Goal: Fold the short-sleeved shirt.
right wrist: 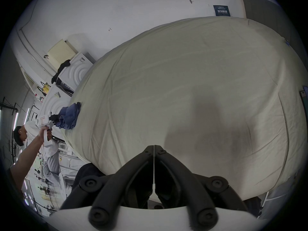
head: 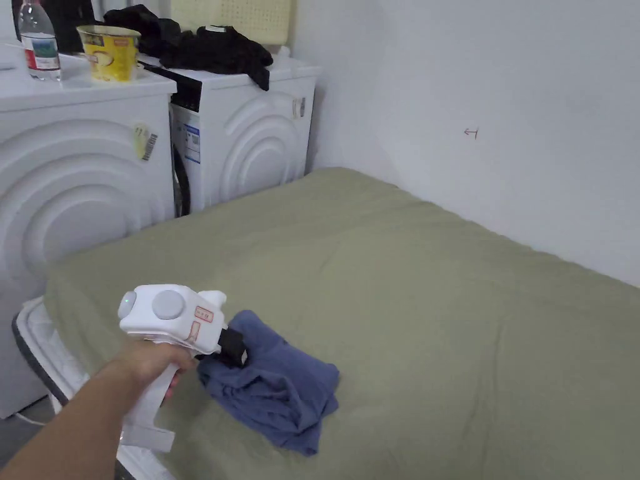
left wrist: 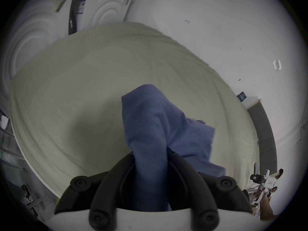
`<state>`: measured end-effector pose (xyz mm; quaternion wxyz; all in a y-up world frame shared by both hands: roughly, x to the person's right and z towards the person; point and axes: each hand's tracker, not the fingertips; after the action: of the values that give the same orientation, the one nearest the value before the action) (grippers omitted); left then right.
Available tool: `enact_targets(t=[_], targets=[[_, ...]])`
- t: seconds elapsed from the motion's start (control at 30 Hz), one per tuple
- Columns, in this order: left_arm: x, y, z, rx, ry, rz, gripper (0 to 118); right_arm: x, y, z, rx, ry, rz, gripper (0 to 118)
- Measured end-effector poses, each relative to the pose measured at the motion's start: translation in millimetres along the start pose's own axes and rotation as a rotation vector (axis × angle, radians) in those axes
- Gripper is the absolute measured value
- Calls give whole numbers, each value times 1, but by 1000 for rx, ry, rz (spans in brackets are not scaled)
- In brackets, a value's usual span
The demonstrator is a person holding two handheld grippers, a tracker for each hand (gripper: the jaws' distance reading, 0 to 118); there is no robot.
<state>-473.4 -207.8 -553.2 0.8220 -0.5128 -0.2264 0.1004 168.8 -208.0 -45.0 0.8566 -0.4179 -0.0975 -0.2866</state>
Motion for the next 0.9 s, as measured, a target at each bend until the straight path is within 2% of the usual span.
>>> enact_targets(t=[0.1, 0.13, 0.17, 0.2, 0.23, 0.27, 0.4, 0.47, 0.5, 0.57, 0.6, 0.67, 0.7, 0.73, 0.8, 0.9], targets=[[-10, -4, -11, 5, -23, 6, 20, -5, 3, -1, 1, -5, -6, 2], [-9, -6, -15, 22, -16, -2, 31, -5, 4, 0, 6, 3, -17, 2], [-6, -7, -14, 66, 42, -19, 56, -5, 5, 1, 7, 7, -23, 2], [-5, -7, -12, 85, 70, -29, 88, -6, 5, 1, 14, -1, -23, 2], [-2, -11, -5, 119, 57, -31, 105, -7, 5, 3, 20, -8, -17, 2], [-1, -11, 7, 175, 22, -28, 104, -5, 5, 5, 23, -10, -15, 2], [34, -12, 72, 467, 91, 15, 103, 0, 5, 26, 79, -13, 2, 2], [78, -15, 101, 545, 71, -27, 97, 4, 10, 44, 149, -35, 23, 2], [117, -26, 125, 563, 55, -95, 86, 5, 15, 57, 196, -55, 39, 2], [186, -40, 146, 659, 62, -249, 38, 3, 29, 89, 313, -99, 91, 2], [226, -47, 151, 688, 98, -336, 21, 1, 39, 108, 377, -120, 127, 2], [293, -63, 159, 754, 102, -425, 15, -3, 61, 143, 468, -156, 169, 2], [328, -77, 164, 790, 20, -435, 8, -6, 73, 161, 510, -160, 176, 2], [362, -92, 169, 822, -58, -448, 8, -9, 83, 179, 560, -163, 188, 2], [419, -119, 178, 843, -49, -488, 8, -18, 96, 206, 640, -192, 215, 2], [476, -152, 179, 835, -164, -543, 8, -32, 102, 238, 756, -241, 280, 2]])
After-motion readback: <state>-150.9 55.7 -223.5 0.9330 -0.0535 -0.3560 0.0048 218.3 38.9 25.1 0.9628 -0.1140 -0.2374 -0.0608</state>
